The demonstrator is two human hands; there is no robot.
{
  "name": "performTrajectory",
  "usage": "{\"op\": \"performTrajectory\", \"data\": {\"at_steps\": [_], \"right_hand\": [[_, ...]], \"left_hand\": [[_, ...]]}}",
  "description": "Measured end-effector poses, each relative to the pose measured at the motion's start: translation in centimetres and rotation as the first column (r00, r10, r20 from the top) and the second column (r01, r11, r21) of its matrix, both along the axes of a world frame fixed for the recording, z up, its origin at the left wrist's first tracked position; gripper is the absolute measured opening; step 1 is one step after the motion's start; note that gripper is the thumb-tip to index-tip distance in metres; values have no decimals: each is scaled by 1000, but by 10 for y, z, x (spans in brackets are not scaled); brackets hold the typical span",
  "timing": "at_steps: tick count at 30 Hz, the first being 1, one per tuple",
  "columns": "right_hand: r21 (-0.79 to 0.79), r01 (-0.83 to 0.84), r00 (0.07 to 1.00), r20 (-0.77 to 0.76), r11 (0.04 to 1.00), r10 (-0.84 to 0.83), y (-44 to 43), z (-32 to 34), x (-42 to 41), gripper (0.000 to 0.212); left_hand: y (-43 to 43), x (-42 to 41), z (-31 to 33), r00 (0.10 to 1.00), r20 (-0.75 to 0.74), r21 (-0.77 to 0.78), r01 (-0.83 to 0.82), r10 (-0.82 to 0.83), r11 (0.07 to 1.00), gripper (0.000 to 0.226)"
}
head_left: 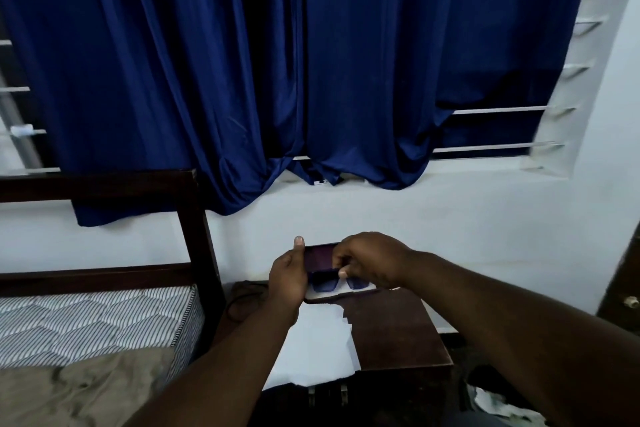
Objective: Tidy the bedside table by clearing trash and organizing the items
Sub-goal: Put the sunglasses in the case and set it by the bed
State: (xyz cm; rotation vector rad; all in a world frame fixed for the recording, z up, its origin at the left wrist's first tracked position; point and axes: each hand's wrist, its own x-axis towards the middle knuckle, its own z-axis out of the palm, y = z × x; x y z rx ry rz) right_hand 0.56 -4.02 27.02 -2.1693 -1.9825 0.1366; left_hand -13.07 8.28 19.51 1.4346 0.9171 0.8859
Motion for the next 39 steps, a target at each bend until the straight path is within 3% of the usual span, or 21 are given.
{"op": "performTrajectory", "data": {"at_steps": [12, 32, 39], "right_hand": [[88, -17, 999, 45, 996, 13, -7, -6, 13, 5], [34, 1, 1000, -30, 999, 0, -5, -8, 14, 6], [138, 50, 997, -68, 989, -41, -7, -17, 14, 9]], "left_hand": [[-9, 7, 17, 999, -47, 77, 5, -2, 997, 65], [-10, 13, 12, 1000, 11, 39, 6, -7, 999, 66], [-8, 12, 10, 999, 31, 12, 25, -25, 1000, 72]]}}
